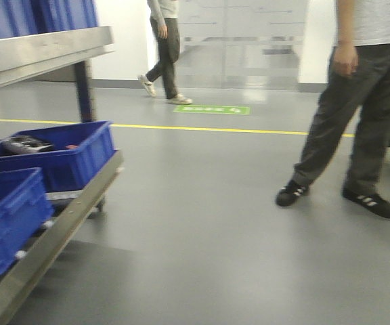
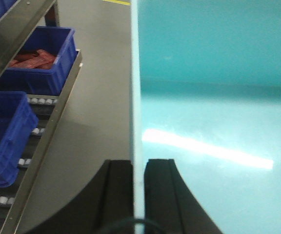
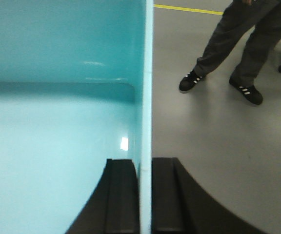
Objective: Fetch blue bin and place on conveyor start
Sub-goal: 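Hold the teal bin in both grippers while driving to the red conveyor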
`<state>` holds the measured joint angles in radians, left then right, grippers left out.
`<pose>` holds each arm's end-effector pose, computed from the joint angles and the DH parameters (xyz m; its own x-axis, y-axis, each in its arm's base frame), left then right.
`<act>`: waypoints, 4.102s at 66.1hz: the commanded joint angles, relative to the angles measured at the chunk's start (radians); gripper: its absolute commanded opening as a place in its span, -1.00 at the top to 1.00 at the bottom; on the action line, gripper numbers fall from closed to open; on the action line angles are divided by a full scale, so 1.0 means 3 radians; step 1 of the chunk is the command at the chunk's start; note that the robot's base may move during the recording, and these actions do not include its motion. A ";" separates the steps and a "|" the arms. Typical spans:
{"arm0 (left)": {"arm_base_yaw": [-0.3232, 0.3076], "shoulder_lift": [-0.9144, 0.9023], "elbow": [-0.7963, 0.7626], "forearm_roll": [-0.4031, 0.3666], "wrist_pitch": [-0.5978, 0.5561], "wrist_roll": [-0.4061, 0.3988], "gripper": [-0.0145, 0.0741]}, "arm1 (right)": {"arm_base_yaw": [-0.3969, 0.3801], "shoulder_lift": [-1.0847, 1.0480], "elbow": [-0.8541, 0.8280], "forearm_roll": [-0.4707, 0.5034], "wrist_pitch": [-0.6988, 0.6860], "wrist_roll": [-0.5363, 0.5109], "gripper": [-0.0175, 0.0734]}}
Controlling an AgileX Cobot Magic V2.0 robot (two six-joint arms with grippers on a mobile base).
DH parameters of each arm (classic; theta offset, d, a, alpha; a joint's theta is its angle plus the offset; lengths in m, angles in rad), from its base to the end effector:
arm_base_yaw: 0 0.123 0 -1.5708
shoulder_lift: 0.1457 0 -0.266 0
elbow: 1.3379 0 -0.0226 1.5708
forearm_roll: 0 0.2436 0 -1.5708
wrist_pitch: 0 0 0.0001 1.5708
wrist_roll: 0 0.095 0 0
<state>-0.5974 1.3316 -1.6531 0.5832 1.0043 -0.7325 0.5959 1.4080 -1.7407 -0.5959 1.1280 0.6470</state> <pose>0.2423 -0.1114 0.4642 -0.4359 -0.1128 -0.8929 -0.0040 0.9923 -0.1234 0.2544 0.1143 0.4606 -0.5075 0.0268 -0.8612 0.0386 0.9992 0.0083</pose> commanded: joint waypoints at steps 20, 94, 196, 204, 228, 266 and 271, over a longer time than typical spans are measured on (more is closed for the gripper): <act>-0.0044 -0.0023 -0.0046 -0.0037 -0.0190 -0.0003 0.92 | 0.0023 -0.0024 -0.0015 -0.0073 -0.0195 -0.0018 0.97; -0.0044 -0.0023 -0.0046 -0.0037 -0.0190 -0.0003 0.92 | 0.0023 -0.0024 -0.0015 -0.0073 -0.0209 -0.0018 0.97; -0.0044 -0.0023 -0.0046 0.0035 -0.0202 -0.0003 0.92 | 0.0023 -0.0024 -0.0015 -0.0073 -0.0215 -0.0018 0.97; -0.0044 -0.0023 -0.0046 0.0035 -0.0202 -0.0003 0.92 | 0.0023 -0.0024 -0.0015 -0.0073 -0.0215 -0.0018 0.97; -0.0044 -0.0023 -0.0046 0.0035 -0.0202 -0.0003 0.92 | 0.0023 -0.0024 -0.0015 -0.0066 -0.0215 -0.0018 0.97; -0.0044 -0.0023 -0.0046 0.0048 -0.0202 -0.0003 0.92 | 0.0023 -0.0024 -0.0015 -0.0065 -0.0209 -0.0018 0.97; -0.0044 -0.0023 -0.0046 0.0048 -0.0202 -0.0003 0.92 | 0.0023 -0.0024 -0.0015 -0.0065 -0.0209 -0.0018 0.97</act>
<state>-0.5974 1.3316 -1.6547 0.6056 1.0043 -0.7325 0.5980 1.4074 -1.7407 -0.5979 1.1109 0.6470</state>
